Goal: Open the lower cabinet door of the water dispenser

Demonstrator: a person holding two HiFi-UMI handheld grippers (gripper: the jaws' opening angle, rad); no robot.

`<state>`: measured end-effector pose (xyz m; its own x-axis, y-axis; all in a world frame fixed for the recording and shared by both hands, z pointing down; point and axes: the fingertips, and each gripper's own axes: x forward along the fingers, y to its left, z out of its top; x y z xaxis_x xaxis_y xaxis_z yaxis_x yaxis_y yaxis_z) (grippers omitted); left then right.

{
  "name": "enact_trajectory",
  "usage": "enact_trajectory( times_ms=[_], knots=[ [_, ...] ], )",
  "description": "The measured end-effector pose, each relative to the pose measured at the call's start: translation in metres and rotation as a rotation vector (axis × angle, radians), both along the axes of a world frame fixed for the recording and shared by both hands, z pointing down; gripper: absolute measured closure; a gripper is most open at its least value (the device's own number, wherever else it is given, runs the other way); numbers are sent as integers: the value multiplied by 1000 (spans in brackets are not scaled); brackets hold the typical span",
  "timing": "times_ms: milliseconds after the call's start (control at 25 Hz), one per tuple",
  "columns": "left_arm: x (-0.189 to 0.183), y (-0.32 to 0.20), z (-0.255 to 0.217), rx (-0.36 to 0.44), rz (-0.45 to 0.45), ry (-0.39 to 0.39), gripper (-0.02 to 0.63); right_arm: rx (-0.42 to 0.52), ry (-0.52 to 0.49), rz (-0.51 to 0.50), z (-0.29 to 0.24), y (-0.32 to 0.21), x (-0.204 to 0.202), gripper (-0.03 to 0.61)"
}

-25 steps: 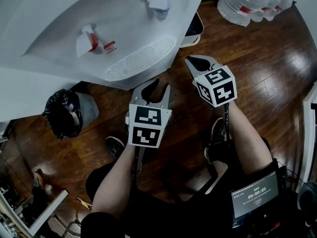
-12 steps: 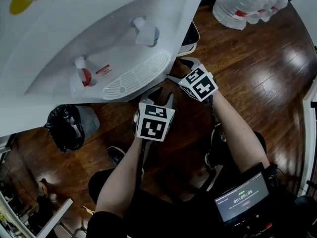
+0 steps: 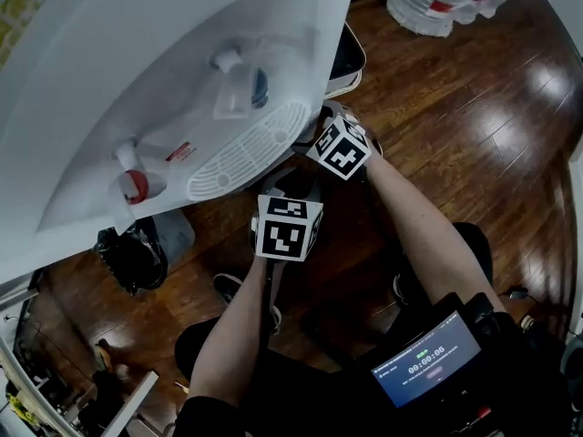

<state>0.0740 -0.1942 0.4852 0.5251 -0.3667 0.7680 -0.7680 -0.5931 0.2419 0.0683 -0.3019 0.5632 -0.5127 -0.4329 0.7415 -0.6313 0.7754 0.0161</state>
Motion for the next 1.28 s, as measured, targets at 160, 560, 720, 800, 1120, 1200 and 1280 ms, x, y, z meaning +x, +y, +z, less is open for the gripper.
enact_trajectory(
  times_ms=[160,560,720,800,1120,1200,1280],
  knots=[
    [5,2,-3,-33,3,25,457,-27,-6,-20,9,-3,-6,100],
    [10,6,-20,-30,-1,66,457,-21,-42,14,9,3,-9,100],
    [13,10,-26,-33,13,74,457,-38,-36,54,10,14,-5,101],
    [15,14,-28,-36,31,69,457,-47,-35,68,10,20,-2,109],
    [4,36,-35,-12,24,57,457,-70,-44,130,9,42,9,135],
    [-2,44,-38,-3,24,52,457,-73,-38,140,9,49,11,152],
    [-6,50,-42,6,20,54,457,-82,-32,149,10,59,14,167]
  ],
)
